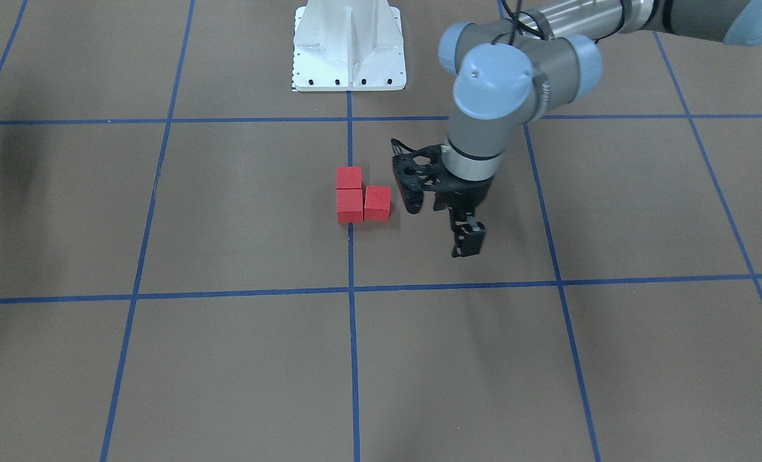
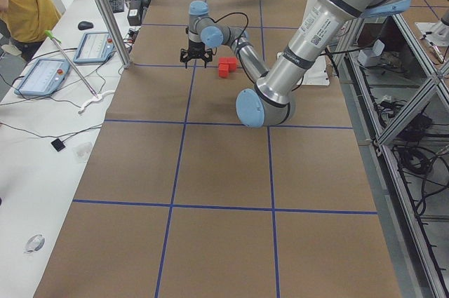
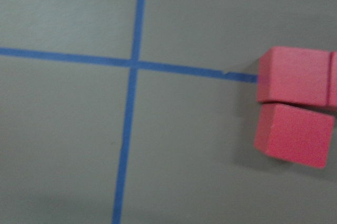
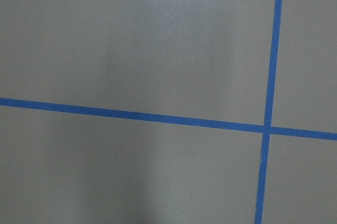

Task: Form red blocks into L shape at center
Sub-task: 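Open the left gripper and raise it away from the cubes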

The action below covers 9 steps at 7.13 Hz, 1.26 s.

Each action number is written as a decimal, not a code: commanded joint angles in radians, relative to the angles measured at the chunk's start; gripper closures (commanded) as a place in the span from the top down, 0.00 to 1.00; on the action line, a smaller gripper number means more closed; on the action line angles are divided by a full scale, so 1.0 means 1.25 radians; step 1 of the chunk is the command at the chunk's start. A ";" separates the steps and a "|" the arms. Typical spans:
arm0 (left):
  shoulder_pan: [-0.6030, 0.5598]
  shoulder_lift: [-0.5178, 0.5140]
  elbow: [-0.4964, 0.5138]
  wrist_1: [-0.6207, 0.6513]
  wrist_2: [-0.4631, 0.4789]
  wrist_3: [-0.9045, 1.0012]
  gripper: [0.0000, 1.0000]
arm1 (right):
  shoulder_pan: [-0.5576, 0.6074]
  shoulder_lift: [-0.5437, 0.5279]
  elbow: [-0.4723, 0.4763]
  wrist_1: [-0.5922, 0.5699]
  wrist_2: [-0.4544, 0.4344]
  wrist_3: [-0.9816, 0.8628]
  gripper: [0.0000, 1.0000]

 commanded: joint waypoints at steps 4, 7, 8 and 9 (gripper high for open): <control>-0.356 0.283 0.043 -0.006 -0.143 -0.069 1.00 | 0.115 -0.082 0.004 -0.009 0.013 -0.187 1.00; -0.609 0.360 0.102 0.003 -0.147 -0.083 1.00 | 0.129 -0.099 -0.002 -0.009 0.020 -0.201 1.00; -0.646 0.392 0.101 0.002 -0.187 -0.073 1.00 | 0.128 -0.098 -0.003 -0.009 0.020 -0.200 1.00; -0.670 0.449 0.093 -0.012 -0.225 -0.065 1.00 | 0.128 -0.098 -0.004 -0.008 0.020 -0.200 1.00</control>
